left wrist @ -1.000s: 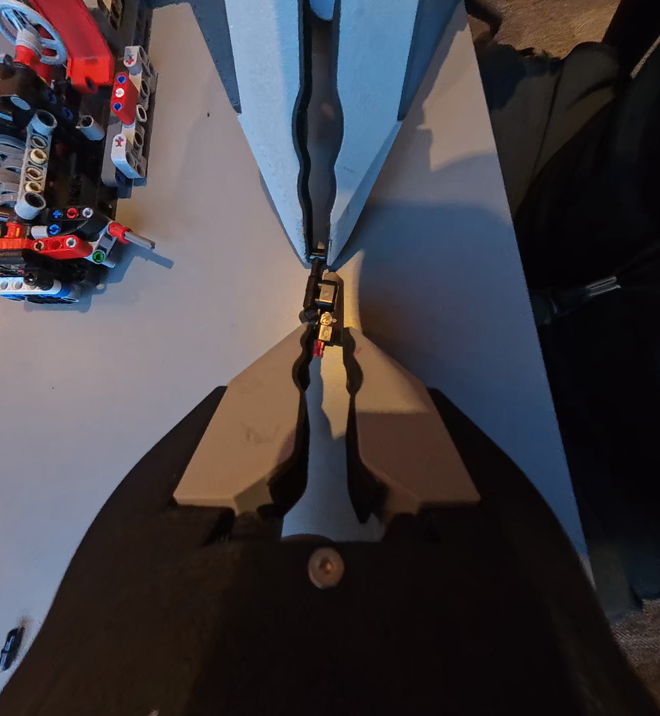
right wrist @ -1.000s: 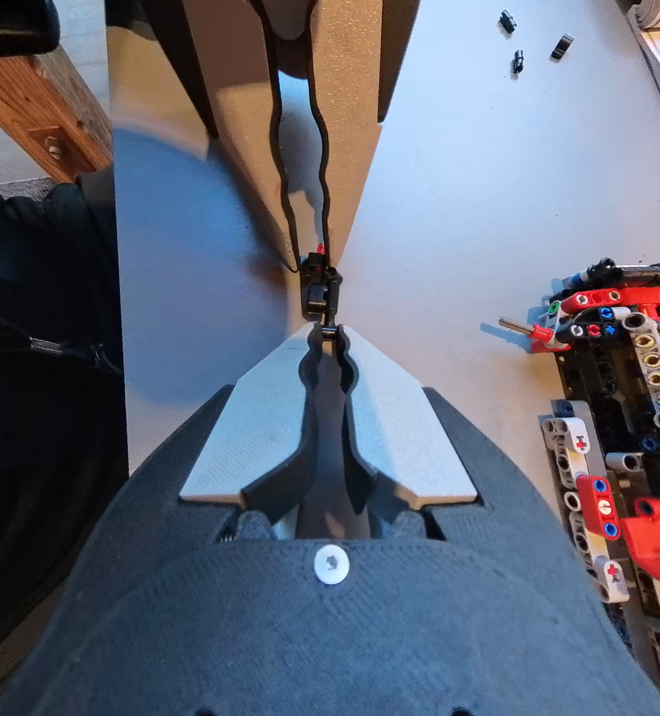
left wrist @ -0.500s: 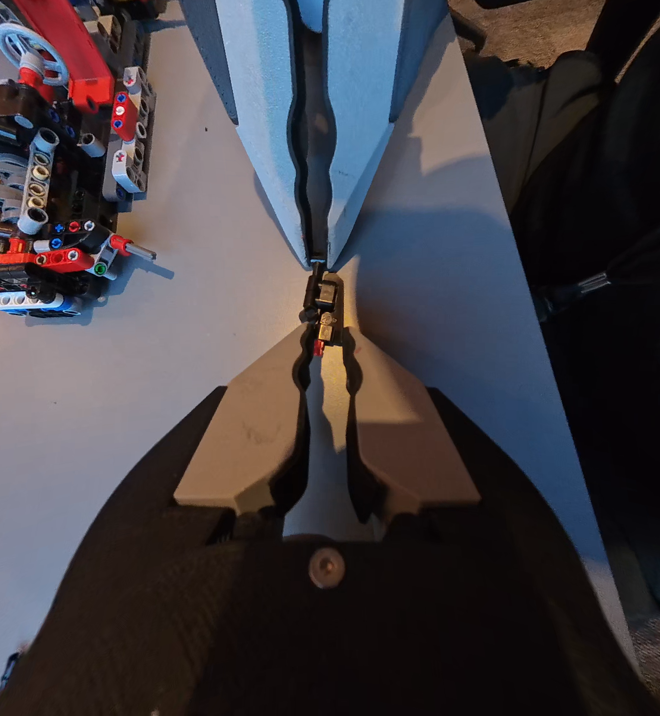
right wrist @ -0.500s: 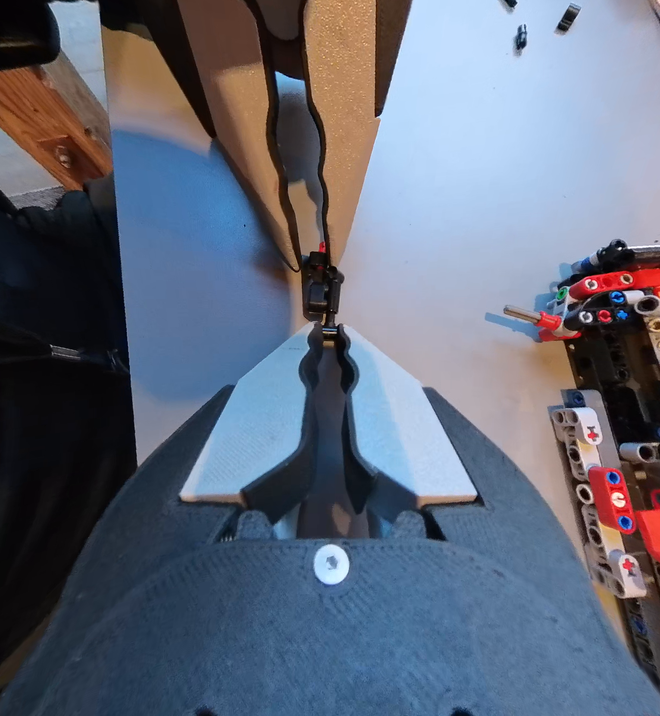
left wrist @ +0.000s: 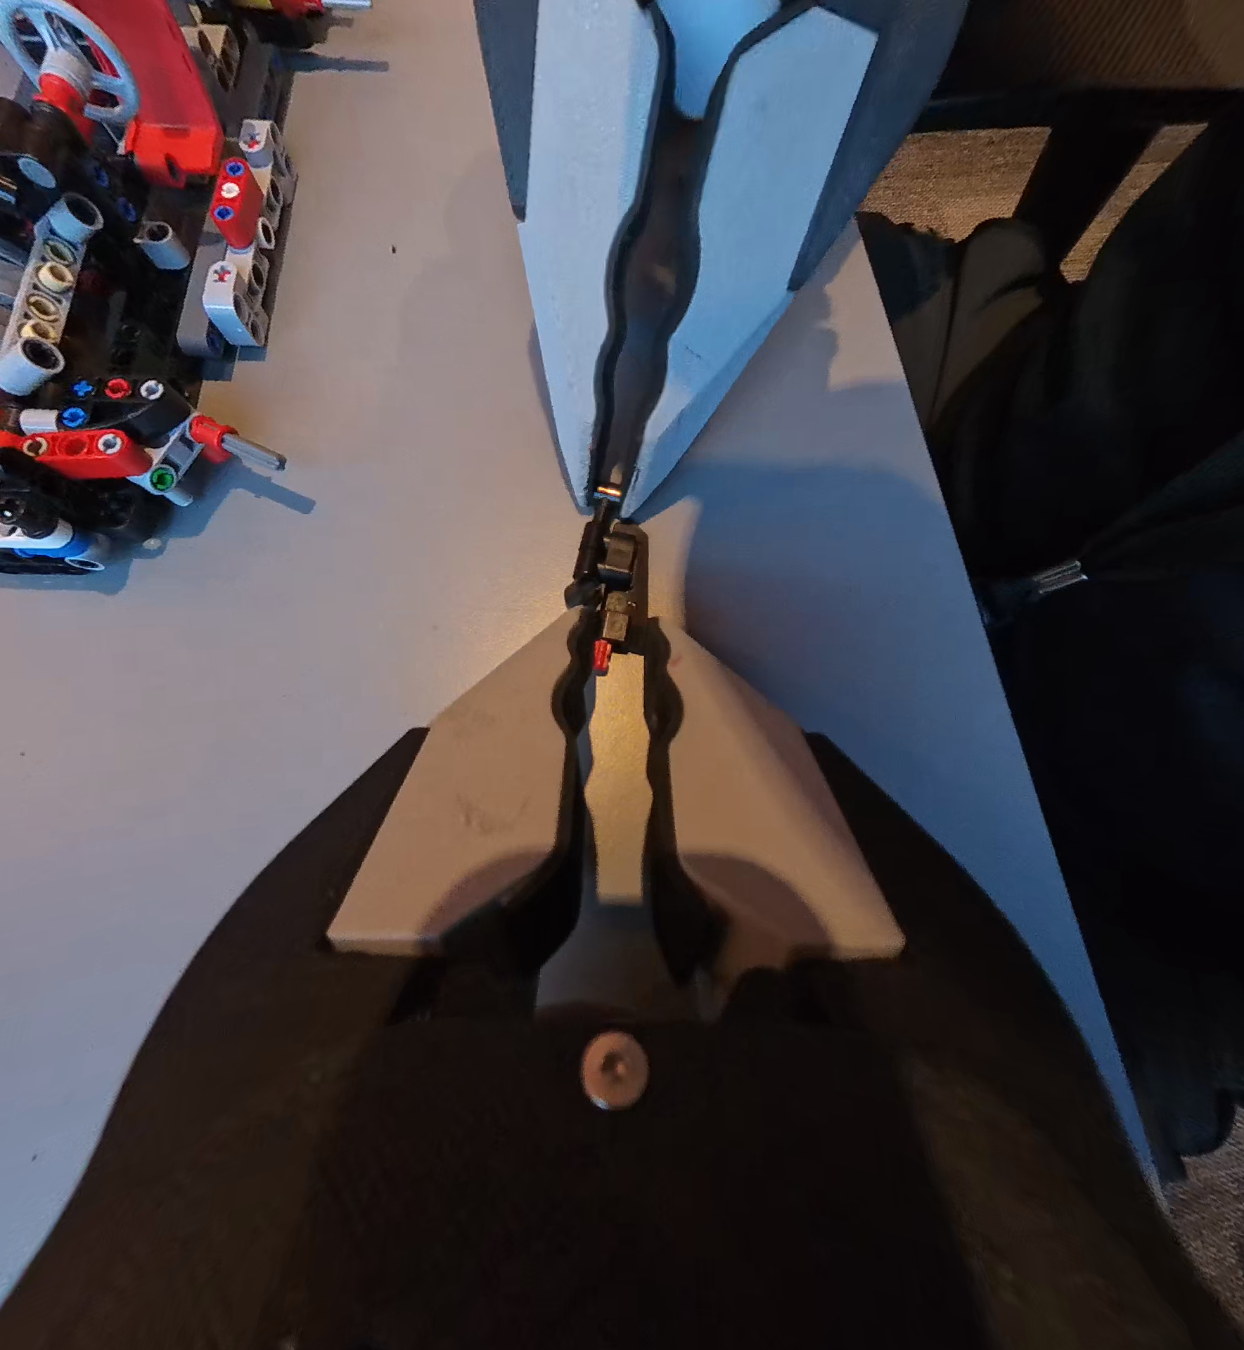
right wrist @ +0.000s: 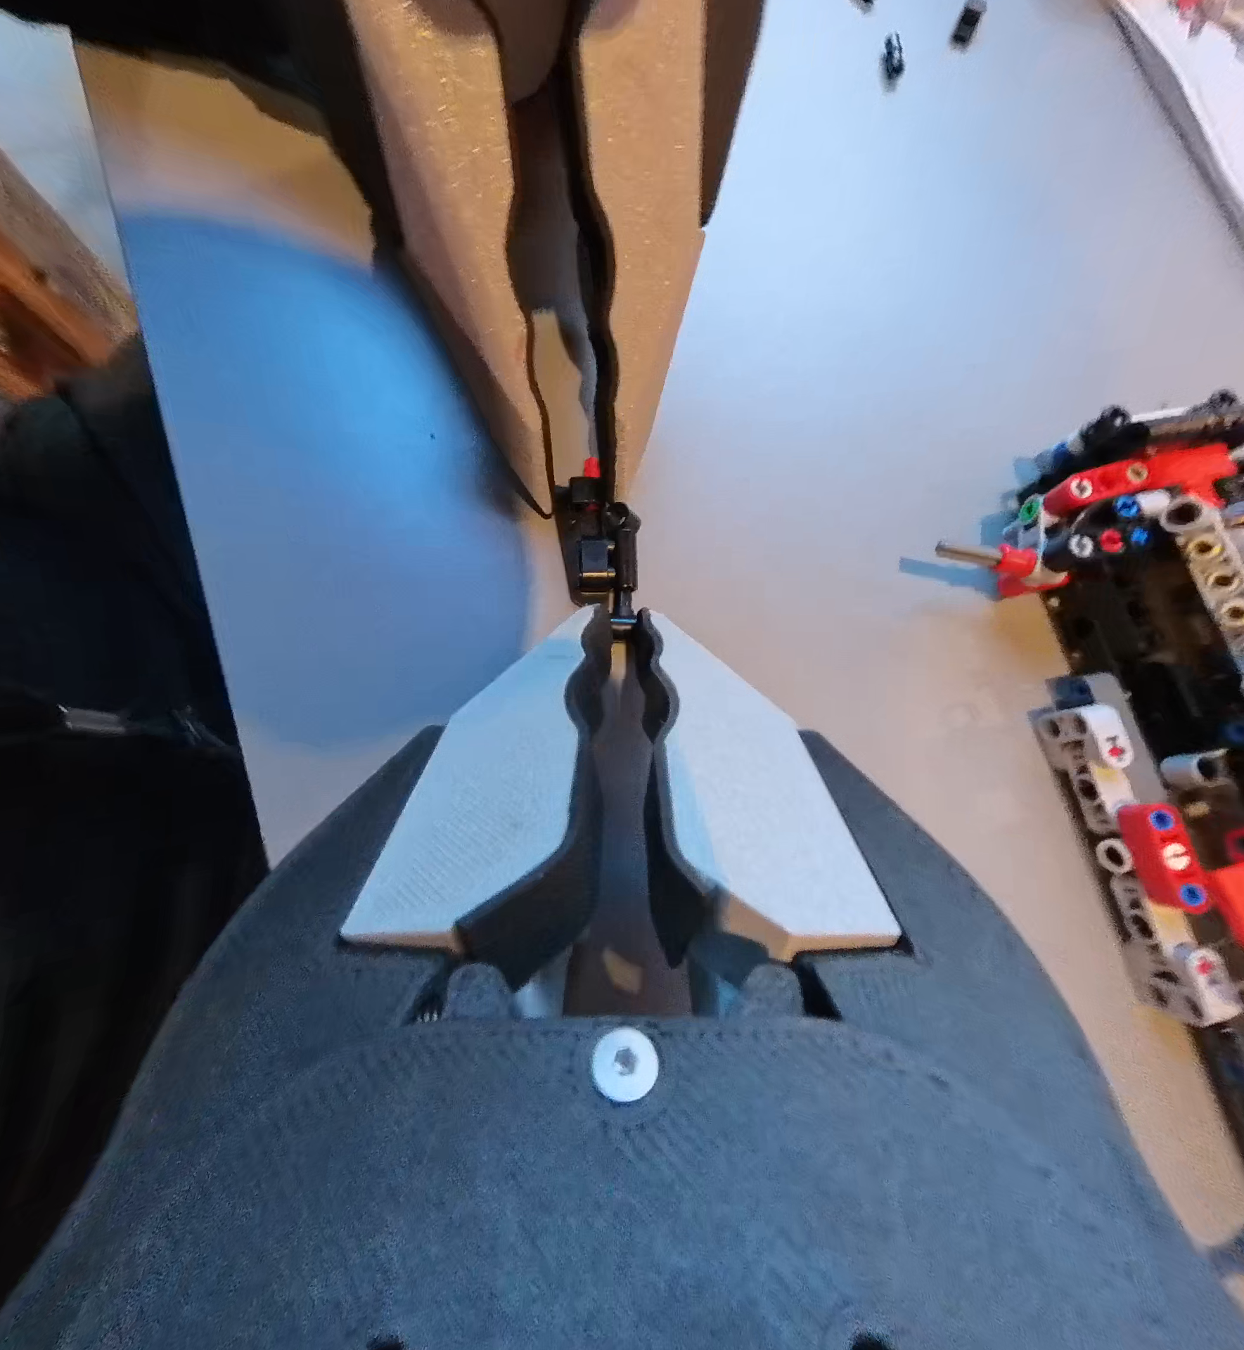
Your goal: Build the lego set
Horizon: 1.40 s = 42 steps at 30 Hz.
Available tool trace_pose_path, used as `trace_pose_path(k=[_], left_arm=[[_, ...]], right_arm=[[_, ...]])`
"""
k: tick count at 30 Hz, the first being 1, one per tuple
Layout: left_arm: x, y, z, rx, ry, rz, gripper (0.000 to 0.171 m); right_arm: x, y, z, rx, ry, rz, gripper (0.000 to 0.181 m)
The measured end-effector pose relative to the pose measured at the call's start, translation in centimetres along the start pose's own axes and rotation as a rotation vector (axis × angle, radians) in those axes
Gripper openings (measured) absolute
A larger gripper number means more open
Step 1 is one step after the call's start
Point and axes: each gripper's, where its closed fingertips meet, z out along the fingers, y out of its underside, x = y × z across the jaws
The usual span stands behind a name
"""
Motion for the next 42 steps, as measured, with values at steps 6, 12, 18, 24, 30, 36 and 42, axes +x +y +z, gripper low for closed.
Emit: trace_pose_path(k=[6, 12, 18, 24, 30, 36, 42], left_arm=[[0.0, 0.0, 0.0, -0.017, -0.042, 0.042, 0.010], [0.0, 0.0, 0.0, -0.007, -0.040, 0.043, 0.010], [0.0, 0.0, 0.0, -0.005, -0.039, 0.038, 0.010], [0.0, 0.1, 0.0, 0.001, -0.044, 0.050, 0.010], [0.0, 0.0, 0.0, 0.002, -0.055, 0.072, 0.011], [-0.1, 0.0, 0.1, 0.005, -0.044, 0.061, 0.011], [-0.1, 0.0, 0.1, 0.005, -0.042, 0.058, 0.011]], right_arm=[[0.0, -0.3, 0.0, 0.012, -0.150, 0.321, 0.004], [0.0, -0.5, -0.1, 0.024, -0.355, 0.585, 0.004], [0.0, -0.6, 0.0, 0.043, -0.322, 0.622, 0.004], [0.1, -0.2, 0.0, 0.011, -0.017, 0.163, 0.004], [-0.1, -0.7, -0.4, 0.046, 0.005, 0.074, 0.006], [0.0, -0.3, -0.6, 0.030, 0.030, 0.017, 0.012], [0.2, 0.2, -0.3, -0.001, 0.042, -0.023, 0.004]])
